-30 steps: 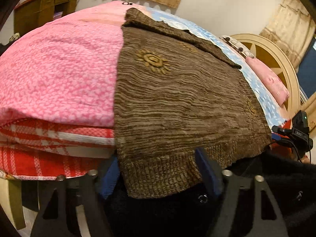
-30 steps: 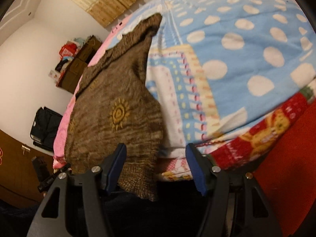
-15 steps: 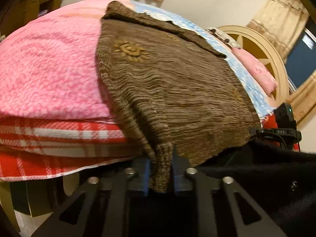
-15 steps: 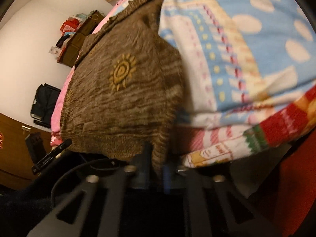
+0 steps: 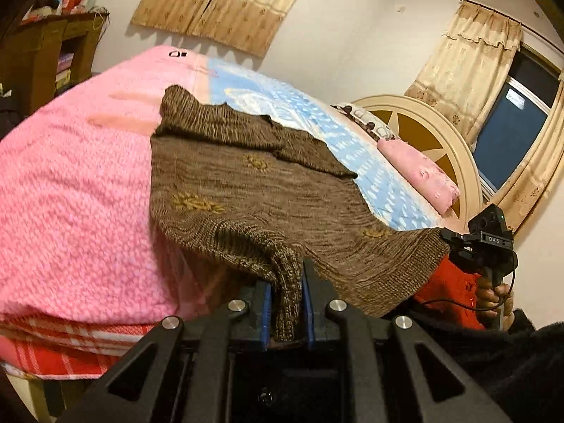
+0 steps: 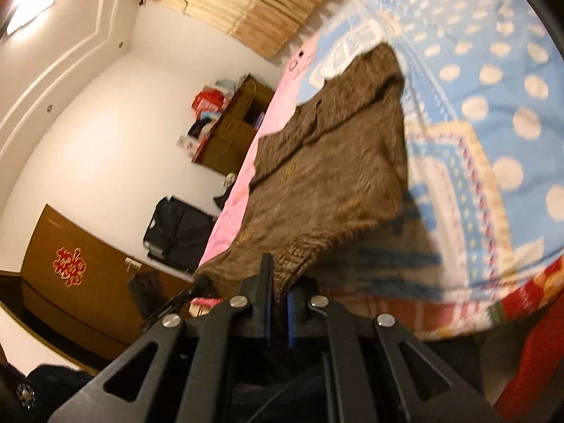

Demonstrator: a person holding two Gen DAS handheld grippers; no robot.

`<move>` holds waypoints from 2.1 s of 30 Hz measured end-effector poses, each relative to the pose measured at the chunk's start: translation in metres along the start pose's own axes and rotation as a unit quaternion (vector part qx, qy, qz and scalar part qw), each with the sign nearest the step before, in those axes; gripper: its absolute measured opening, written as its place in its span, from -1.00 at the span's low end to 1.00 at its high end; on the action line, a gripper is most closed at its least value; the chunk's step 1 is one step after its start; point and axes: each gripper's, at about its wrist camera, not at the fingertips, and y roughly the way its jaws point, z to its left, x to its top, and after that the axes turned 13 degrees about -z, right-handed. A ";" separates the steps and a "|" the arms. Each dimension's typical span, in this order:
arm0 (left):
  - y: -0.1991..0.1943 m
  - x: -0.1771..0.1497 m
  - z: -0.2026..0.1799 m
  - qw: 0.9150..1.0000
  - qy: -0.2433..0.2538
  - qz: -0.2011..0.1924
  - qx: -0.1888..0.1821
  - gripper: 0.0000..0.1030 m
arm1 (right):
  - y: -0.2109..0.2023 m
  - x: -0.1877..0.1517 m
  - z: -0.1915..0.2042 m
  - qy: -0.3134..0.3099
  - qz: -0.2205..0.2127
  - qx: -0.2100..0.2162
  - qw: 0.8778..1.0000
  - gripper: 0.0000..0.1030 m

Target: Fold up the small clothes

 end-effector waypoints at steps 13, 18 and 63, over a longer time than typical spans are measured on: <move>0.035 0.070 -0.009 0.998 -0.025 -0.055 -0.009 -0.72 | 0.017 0.044 0.020 0.019 -0.049 0.050 0.997 -0.82; 0.072 0.120 0.005 0.996 -0.043 -0.074 0.005 -0.72 | 0.038 0.092 0.022 0.030 -0.080 0.068 0.994 -0.82; 0.208 0.174 0.122 0.973 -0.007 0.035 0.228 0.11 | 0.270 0.146 -0.014 -0.159 0.077 -0.107 0.978 -0.20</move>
